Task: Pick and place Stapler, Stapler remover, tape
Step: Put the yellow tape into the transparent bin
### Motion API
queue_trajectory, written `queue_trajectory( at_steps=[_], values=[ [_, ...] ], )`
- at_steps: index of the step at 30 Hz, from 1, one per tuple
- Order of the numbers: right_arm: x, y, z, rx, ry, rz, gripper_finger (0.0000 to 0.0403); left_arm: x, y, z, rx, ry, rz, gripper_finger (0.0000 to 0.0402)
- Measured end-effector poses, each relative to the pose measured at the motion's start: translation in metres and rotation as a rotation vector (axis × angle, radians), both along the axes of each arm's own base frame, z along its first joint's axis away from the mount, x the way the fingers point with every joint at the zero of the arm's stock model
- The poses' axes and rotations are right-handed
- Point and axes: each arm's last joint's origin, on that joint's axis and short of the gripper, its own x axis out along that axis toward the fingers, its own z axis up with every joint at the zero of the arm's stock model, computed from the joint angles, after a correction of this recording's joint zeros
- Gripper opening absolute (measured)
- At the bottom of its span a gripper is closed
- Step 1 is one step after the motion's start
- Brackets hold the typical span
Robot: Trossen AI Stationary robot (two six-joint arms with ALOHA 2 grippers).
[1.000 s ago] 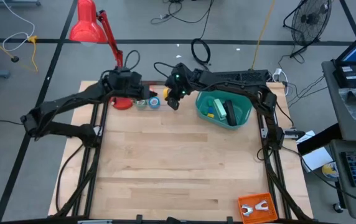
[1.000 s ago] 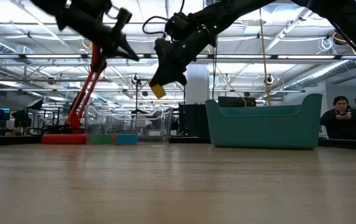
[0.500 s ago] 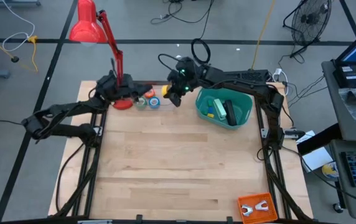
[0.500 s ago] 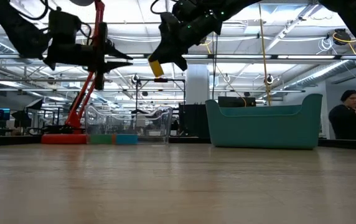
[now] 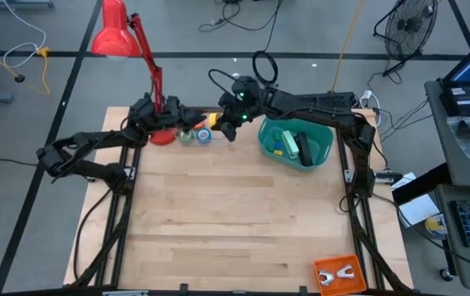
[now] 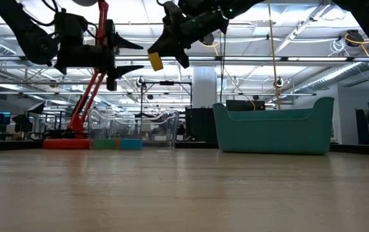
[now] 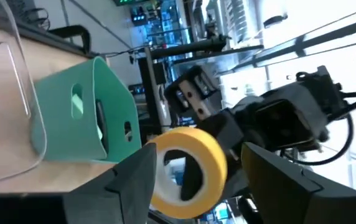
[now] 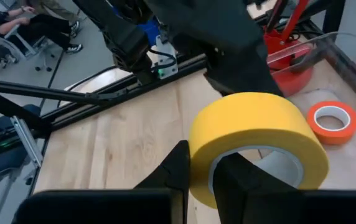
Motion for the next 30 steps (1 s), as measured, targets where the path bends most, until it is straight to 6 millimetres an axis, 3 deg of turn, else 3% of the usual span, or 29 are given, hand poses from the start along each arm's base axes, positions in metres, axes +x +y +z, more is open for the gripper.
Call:
queue_trajectory(
  at_steps=[5,13,30],
  values=[
    [0.002,0.003,0.002,-0.001,-0.023,0.02,0.0034,0.011,-0.001,-0.001,-0.01,0.01,-0.054,0.0224],
    [0.002,0.006,0.006,-0.027,-0.041,0.031,0.0033,0.026,0.001,0.022,0.029,-0.031,-0.072,0.0199],
    [-0.002,0.006,0.003,-0.155,0.022,0.006,0.0033,0.028,0.0,0.023,0.017,0.002,-0.138,0.02]
  ],
)
